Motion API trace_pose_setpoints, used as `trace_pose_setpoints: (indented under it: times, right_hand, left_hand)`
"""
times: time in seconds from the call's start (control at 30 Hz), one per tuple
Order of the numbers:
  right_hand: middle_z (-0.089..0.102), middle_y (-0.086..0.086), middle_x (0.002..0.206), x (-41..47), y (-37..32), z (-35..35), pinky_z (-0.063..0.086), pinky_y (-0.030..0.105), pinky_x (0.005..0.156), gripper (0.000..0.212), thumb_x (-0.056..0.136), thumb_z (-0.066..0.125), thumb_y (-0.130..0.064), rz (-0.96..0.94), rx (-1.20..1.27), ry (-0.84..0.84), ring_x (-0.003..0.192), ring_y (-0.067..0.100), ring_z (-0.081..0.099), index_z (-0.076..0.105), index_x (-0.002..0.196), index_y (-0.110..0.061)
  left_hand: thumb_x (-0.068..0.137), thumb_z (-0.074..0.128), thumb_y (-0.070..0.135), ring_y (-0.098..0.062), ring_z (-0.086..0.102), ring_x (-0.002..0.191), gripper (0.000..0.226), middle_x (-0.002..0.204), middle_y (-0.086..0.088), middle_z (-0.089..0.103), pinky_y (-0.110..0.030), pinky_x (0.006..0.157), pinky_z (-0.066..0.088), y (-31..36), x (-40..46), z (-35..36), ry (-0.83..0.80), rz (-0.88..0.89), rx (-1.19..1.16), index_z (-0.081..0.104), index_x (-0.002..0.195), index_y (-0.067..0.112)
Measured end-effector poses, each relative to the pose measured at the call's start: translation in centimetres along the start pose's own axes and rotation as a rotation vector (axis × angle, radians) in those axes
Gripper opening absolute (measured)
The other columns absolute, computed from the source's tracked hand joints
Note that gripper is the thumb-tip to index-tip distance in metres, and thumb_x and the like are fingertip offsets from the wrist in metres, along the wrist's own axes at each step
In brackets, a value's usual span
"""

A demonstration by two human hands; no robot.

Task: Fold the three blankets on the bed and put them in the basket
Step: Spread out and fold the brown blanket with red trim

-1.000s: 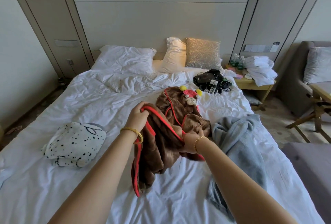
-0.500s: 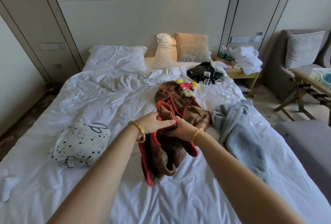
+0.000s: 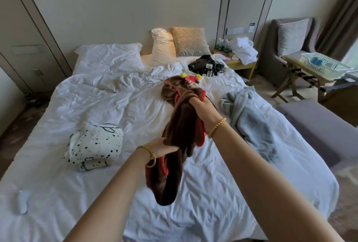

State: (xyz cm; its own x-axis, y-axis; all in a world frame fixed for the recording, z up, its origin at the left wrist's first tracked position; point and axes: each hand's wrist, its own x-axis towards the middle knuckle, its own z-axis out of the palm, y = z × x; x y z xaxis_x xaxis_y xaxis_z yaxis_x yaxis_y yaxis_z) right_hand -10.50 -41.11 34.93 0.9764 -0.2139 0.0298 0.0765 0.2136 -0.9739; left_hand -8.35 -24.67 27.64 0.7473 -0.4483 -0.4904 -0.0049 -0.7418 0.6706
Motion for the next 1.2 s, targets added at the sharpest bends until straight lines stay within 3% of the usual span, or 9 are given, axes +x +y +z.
trace_pose_setpoints:
  times: [0.1, 0.17, 0.3, 0.47, 0.67, 0.8, 0.93, 1.07, 1.2]
  right_hand:
    - [0.065, 0.009, 0.075, -1.6, 0.0, -2.3, 0.057, 0.027, 0.063, 0.014, 0.088, 0.048, -0.006, 0.113, 0.066, 0.091, 0.064, 0.015, 0.067, 0.06, 0.088, -0.013]
    - [0.066, 0.016, 0.096, -1.7, 0.4, -4.4, 0.056, 0.037, 0.081, 0.018, 0.086, 0.058, -0.017, 0.225, -0.326, -0.018, 0.084, 0.024, 0.067, 0.059, 0.103, -0.011]
    - [0.058, 0.004, 0.125, -2.8, 2.2, -5.4, 0.042, 0.032, 0.1, 0.084, 0.065, 0.065, -0.069, 0.502, -1.365, -0.382, 0.11, 0.023, 0.056, 0.041, 0.135, -0.028]
    - [0.031, 0.007, 0.15, -3.9, 5.6, -3.3, 0.029, 0.031, 0.109, 0.135, 0.052, 0.074, -0.063, 0.384, -1.166, -0.277, 0.134, 0.024, 0.036, -0.016, 0.146, -0.028]
    - [0.066, 0.004, 0.108, -4.1, 4.4, -2.6, 0.042, 0.025, 0.085, 0.034, 0.084, 0.061, -0.024, -0.011, -1.239, -0.22, 0.103, 0.022, 0.06, 0.06, 0.117, -0.02]
    - [0.065, -0.002, 0.084, -4.0, 1.4, -4.2, 0.047, 0.025, 0.076, 0.019, 0.085, 0.053, -0.007, -0.126, -0.81, 0.049, 0.079, 0.013, 0.06, 0.064, 0.09, -0.022]
    - [0.062, -0.006, 0.072, -3.6, -1.0, -5.1, 0.05, 0.022, 0.067, 0.023, 0.09, 0.048, -0.01, -0.033, -0.536, 0.097, 0.071, 0.008, 0.06, 0.058, 0.076, -0.025]
    - [0.063, -0.01, 0.073, -3.7, -1.8, -4.7, 0.051, 0.017, 0.068, 0.026, 0.091, 0.048, -0.011, -0.028, -0.554, 0.002, 0.072, 0.003, 0.06, 0.059, 0.073, -0.027]
    - [0.064, -0.007, 0.077, -3.8, -1.7, -4.3, 0.053, 0.02, 0.071, 0.023, 0.092, 0.048, -0.012, 0.021, -0.522, -0.031, 0.074, 0.005, 0.062, 0.059, 0.078, -0.028]
  left_hand:
    - [0.084, 0.061, 0.028, -0.016, 0.06, 0.082, 0.025, 0.093, -0.002, 0.067, -0.024, 0.073, 0.044, -1.2, -0.8, 0.7, 0.035, 0.024, 0.068, 0.064, 0.104, 0.014]
    - [0.084, 0.062, 0.024, -0.024, 0.062, 0.091, 0.024, 0.097, -0.012, 0.068, -0.026, 0.076, 0.043, -2.1, -0.7, 0.5, 0.223, 0.04, 0.08, 0.066, 0.1, 0.007]
    - [0.083, 0.061, 0.028, -0.027, 0.058, 0.081, 0.016, 0.085, -0.009, 0.065, -0.028, 0.066, 0.039, -1.7, -1.5, -1.0, 0.563, 0.087, -0.014, 0.056, 0.079, 0.014]
    - [0.082, 0.057, 0.017, -0.019, 0.052, 0.074, 0.012, 0.075, 0.003, 0.055, -0.027, 0.065, 0.04, 1.7, -2.6, -0.6, 0.434, 0.305, 0.157, 0.047, 0.082, 0.023]
    - [0.079, 0.064, 0.012, -0.014, 0.053, 0.074, 0.015, 0.079, 0.002, 0.056, -0.02, 0.065, 0.042, 3.8, -3.5, -0.6, 0.249, 0.384, 0.016, 0.056, 0.092, 0.016]
    - [0.08, 0.07, 0.028, -0.009, 0.055, 0.072, 0.026, 0.09, 0.0, 0.06, -0.008, 0.06, 0.042, 1.9, -3.5, -1.4, 0.096, 0.203, 0.178, 0.058, 0.099, 0.016]
    - [0.077, 0.07, 0.043, -0.015, 0.054, 0.107, 0.083, 0.131, -0.001, 0.051, -0.012, 0.078, 0.038, 0.4, -2.8, -0.5, 0.122, 0.168, 0.18, 0.025, 0.143, 0.021]
    - [0.075, 0.076, 0.027, -0.01, 0.049, 0.117, 0.082, 0.127, 0.009, 0.047, -0.023, 0.092, 0.042, 2.5, -2.2, 0.8, 0.155, 0.394, -0.226, 0.026, 0.141, 0.026]
    - [0.08, 0.071, 0.028, -0.009, 0.053, 0.109, 0.058, 0.118, 0.009, 0.056, -0.013, 0.089, 0.045, 4.5, -2.0, 1.3, -0.016, 0.437, -0.072, 0.042, 0.13, 0.028]
